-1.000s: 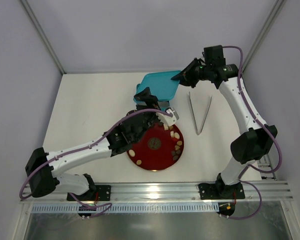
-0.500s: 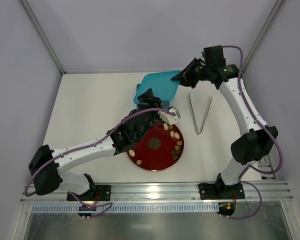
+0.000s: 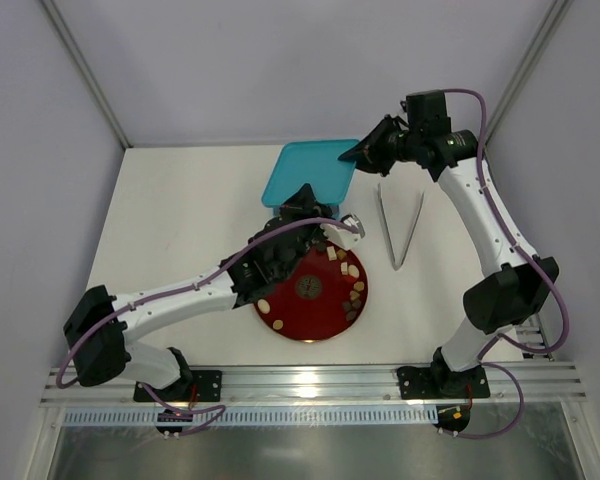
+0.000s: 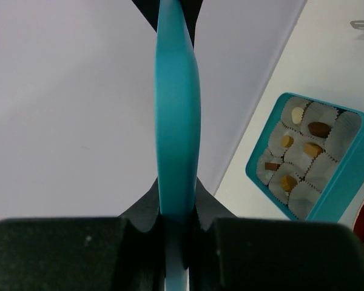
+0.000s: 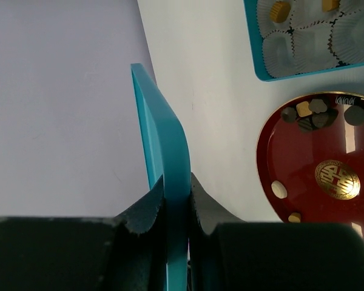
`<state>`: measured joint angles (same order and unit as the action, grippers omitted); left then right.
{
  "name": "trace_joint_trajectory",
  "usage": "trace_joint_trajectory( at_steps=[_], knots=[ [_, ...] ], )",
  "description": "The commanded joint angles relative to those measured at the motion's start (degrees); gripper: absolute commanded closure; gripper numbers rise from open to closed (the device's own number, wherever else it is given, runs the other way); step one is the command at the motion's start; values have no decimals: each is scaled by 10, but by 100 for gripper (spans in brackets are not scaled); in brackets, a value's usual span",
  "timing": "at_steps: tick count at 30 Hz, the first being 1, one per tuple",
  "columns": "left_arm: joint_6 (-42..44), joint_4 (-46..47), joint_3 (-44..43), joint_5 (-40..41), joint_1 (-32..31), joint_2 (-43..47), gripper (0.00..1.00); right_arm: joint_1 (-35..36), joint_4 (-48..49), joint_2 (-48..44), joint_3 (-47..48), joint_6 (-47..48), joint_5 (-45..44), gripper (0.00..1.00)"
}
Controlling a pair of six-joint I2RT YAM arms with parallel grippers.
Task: Pack the chocolate
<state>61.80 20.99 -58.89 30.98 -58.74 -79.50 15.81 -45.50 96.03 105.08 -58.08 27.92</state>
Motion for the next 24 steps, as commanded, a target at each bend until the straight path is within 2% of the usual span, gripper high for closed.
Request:
trace_joint_trajectory(
  at_steps=[1, 4, 7, 8, 10, 11, 16, 20, 24],
  knots=[
    [0, 61, -29, 16, 5, 1, 100, 8, 7, -26, -1, 7, 12, 96],
    [-10, 63, -31, 16, 5, 4, 100, 8, 12, -27, -7, 9, 13, 91],
    [-19, 57, -36, 13, 5, 8, 100, 8, 29, -33, -19, 7, 19, 79],
    [-19, 53, -38, 14, 5, 9, 100, 8, 37, -35, -23, 7, 20, 71],
    [-38, 24, -49, 7, 5, 16, 100, 9, 48, -38, -26, 8, 26, 64],
    [-46, 15, -51, 3, 6, 20, 100, 9, 55, -39, -27, 9, 26, 57],
    [-82, -34, -72, -8, 6, 29, 100, 8, 76, -44, -30, 12, 25, 45],
    [-122, -88, -85, -20, 6, 34, 100, 8, 102, -56, -28, 20, 2, 28],
    [-151, -124, -94, -29, 6, 38, 100, 7, 153, -74, -29, 28, -24, 16]
  ],
)
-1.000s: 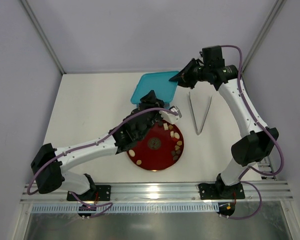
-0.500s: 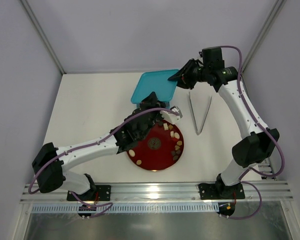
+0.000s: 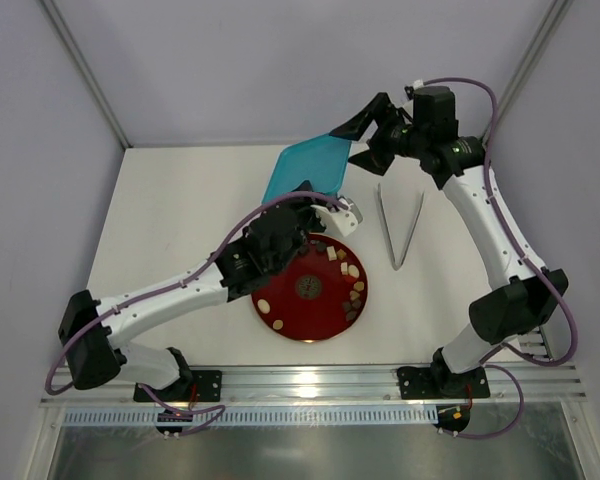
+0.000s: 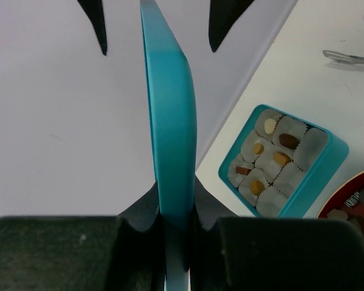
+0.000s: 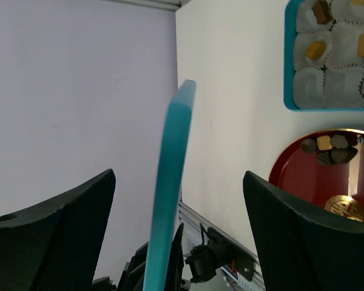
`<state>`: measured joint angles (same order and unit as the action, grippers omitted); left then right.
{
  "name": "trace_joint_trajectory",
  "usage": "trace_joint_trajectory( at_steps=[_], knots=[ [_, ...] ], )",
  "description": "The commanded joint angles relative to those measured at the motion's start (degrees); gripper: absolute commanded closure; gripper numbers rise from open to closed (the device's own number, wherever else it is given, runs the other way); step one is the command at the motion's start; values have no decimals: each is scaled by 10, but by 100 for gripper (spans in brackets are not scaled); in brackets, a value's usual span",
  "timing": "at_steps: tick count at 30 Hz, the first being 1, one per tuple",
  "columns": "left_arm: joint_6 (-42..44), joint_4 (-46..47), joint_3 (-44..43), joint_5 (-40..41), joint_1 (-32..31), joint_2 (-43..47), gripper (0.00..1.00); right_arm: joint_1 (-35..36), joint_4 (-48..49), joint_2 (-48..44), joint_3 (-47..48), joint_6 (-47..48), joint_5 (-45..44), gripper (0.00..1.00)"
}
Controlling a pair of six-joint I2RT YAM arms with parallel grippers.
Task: Pack the chocolate
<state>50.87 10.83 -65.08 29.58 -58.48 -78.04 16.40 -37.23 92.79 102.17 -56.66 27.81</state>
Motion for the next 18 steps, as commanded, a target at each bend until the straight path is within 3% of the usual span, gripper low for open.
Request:
trace_joint_trajectory(
  at_steps=[1, 4, 11, 18],
  knots=[
    [-49, -27, -33, -18, 3, 25, 100, 1, 82, -45, 0, 15, -28, 13],
    [-71, -46, -40, -24, 3, 27, 100, -1, 130, -59, 1, 20, -42, 6],
    [-152, -102, -66, -59, 26, 27, 100, -29, 156, -74, 7, 30, -66, 4],
    [-357, -215, -163, -205, 137, 1, 100, -62, 144, -87, -3, 74, -87, 4]
  ],
)
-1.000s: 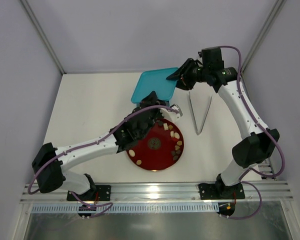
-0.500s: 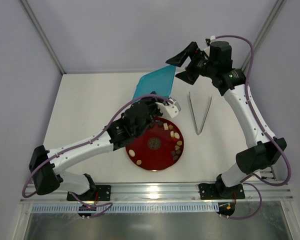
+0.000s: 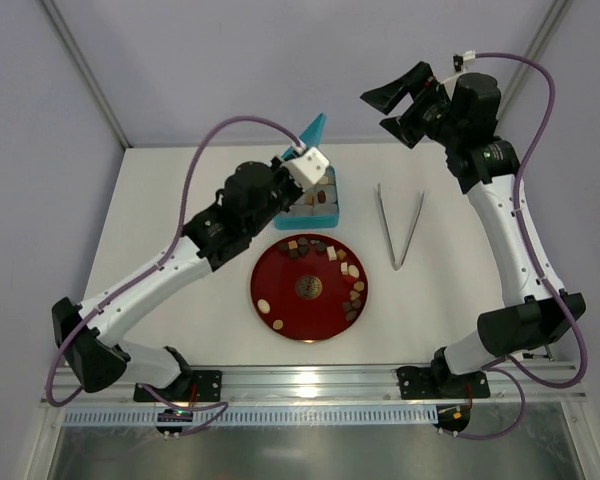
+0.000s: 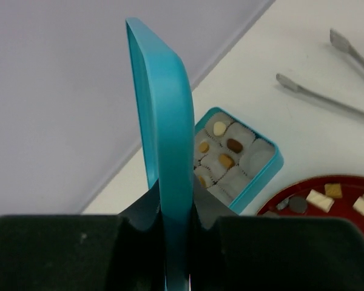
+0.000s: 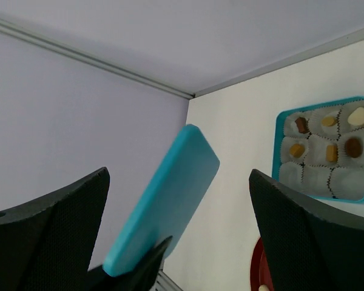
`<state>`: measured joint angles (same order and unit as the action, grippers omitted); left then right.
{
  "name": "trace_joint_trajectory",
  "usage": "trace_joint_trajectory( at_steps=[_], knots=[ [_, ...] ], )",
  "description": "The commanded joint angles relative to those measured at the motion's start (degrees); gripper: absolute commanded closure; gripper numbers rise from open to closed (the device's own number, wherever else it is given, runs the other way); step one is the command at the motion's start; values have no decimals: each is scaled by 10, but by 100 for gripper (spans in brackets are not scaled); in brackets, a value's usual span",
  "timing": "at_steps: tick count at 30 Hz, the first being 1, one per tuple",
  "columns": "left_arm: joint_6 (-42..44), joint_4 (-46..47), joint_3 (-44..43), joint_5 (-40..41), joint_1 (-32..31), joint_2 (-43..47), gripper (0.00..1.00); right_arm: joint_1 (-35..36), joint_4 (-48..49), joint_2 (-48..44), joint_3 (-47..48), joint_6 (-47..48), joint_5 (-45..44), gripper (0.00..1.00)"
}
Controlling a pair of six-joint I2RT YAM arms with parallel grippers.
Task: Pack the chocolate
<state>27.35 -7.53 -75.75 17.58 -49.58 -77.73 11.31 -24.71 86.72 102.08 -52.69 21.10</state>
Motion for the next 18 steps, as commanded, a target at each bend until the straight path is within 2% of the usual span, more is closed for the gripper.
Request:
trace_joint_trajectory(
  at_steps=[1, 10, 11, 12, 18],
  knots=[
    [-175, -45, -76, -127, 66, -7, 100, -13, 17, -27, -10, 41, -23, 4],
    [-464, -47, -164, -409, 242, -107, 100, -16, 34, 0, -97, 127, -14, 4],
    [-526, -16, -163, -456, 253, -116, 100, -16, 38, 5, -101, 133, -9, 4],
    [-553, 2, -161, -475, 264, -129, 100, -16, 39, 10, -106, 137, -7, 4],
    [-724, 165, -127, -553, 323, -204, 100, -16, 50, 65, -124, 174, 6, 4]
  ],
)
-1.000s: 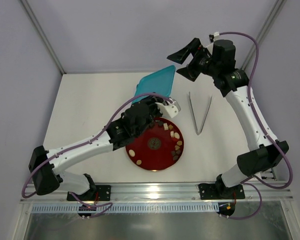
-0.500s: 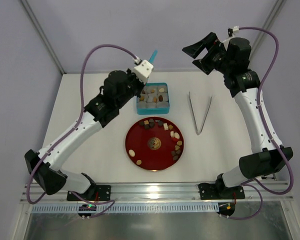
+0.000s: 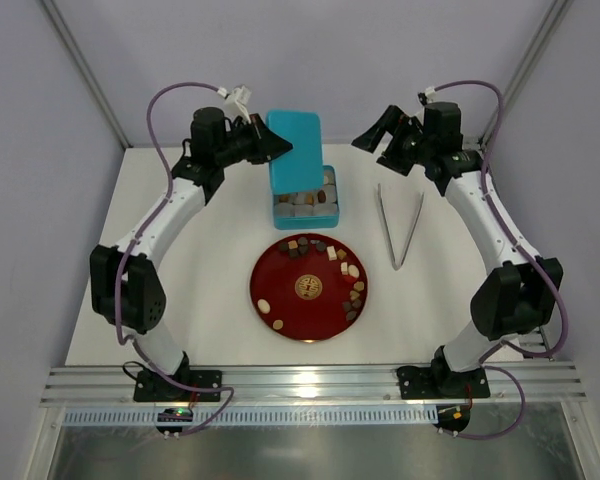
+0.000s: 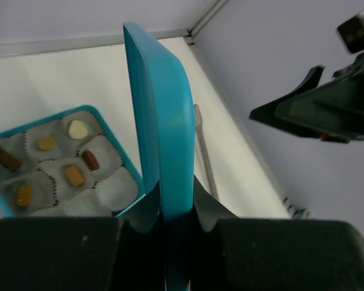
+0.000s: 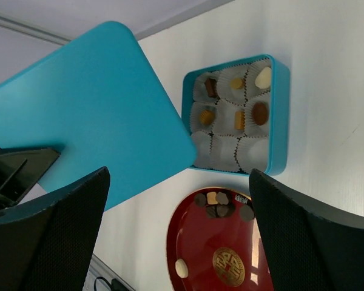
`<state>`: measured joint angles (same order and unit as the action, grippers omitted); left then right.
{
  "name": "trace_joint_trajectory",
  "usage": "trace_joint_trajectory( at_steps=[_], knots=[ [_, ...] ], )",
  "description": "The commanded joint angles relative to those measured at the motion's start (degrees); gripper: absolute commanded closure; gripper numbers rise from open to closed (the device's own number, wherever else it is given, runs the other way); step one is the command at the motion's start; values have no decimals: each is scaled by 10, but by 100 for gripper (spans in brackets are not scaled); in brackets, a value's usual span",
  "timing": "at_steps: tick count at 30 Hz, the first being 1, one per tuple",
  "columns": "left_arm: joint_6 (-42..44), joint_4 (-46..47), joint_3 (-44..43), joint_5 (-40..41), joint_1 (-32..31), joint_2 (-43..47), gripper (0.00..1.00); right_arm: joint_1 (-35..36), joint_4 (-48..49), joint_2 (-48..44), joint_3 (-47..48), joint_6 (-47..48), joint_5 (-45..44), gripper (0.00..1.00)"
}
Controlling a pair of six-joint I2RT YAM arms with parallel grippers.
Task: Pack the chocolate
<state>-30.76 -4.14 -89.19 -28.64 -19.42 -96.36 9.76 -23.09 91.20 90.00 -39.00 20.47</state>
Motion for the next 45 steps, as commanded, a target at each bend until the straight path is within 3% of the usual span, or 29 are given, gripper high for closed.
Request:
trace_joint_trajectory(
  at_steps=[1, 4, 12, 19, 45],
  knots=[
    [-189, 188, 19, -103, 27, -31, 100, -1, 32, 28, -3, 43, 13, 5],
    [-267, 263, 15, -122, 38, -82, 100, -1, 30, 58, 0, 50, 12, 5],
    [-346, 332, -23, -155, 47, -188, 100, 4, 45, 123, 4, 48, 6, 9],
    [-445, 453, -8, -192, 74, -252, 100, 25, 52, 168, 15, 53, -5, 13],
    [-480, 475, 13, -262, 88, -337, 99, 41, 56, 229, 42, 54, -32, 16]
  ],
)
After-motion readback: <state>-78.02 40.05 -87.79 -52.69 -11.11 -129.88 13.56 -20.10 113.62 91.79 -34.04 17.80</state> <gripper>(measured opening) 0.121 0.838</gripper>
